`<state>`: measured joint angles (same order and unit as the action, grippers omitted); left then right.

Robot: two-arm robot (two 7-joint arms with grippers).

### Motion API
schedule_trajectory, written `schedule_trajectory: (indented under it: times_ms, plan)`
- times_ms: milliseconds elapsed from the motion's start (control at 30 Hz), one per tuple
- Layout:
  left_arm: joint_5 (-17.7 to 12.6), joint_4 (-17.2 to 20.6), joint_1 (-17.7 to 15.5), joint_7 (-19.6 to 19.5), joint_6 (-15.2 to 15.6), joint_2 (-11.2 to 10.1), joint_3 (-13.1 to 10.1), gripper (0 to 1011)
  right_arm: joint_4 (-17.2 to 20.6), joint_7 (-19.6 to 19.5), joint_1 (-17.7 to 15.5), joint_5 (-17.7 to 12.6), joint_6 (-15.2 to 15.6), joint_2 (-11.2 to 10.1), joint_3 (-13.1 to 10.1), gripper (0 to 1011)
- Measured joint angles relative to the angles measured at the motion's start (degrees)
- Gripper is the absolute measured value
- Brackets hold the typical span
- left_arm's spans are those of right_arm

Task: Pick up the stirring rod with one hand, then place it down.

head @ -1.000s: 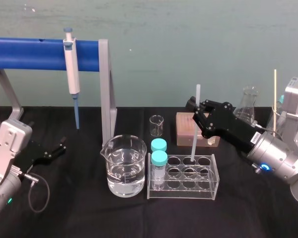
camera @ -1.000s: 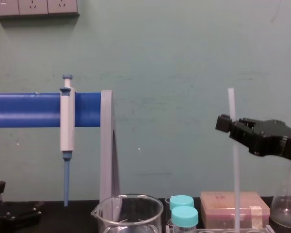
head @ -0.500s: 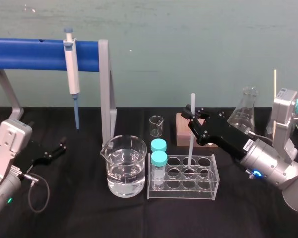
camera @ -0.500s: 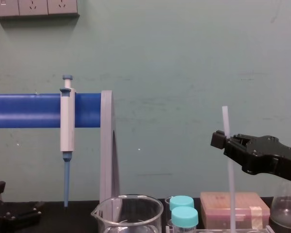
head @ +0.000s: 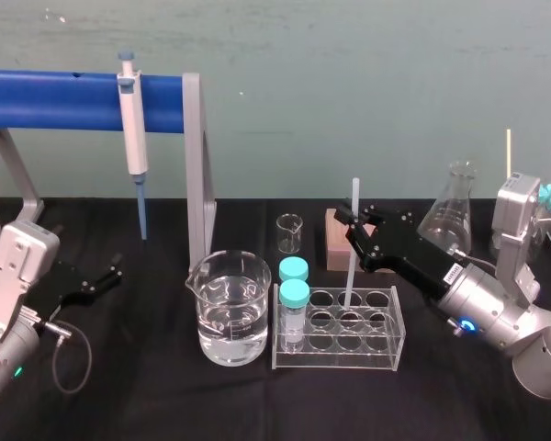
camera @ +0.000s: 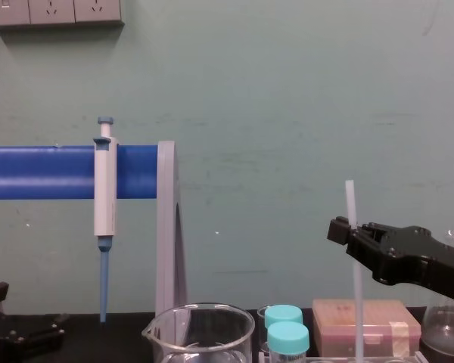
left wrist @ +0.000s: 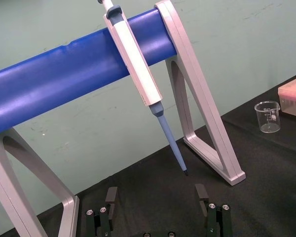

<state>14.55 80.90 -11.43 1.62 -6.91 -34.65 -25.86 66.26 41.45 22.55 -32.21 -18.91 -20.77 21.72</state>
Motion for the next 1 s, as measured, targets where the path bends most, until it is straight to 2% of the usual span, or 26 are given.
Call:
schedule_trajectory:
  times_ms: [1000]
  plan:
    - [0.0, 0.0, 0.0, 0.0, 0.0, 0.0, 0.0, 1000, -3.3, -0.7, -0.3, 2.6, 0.2, 1.3, 0.5, 70]
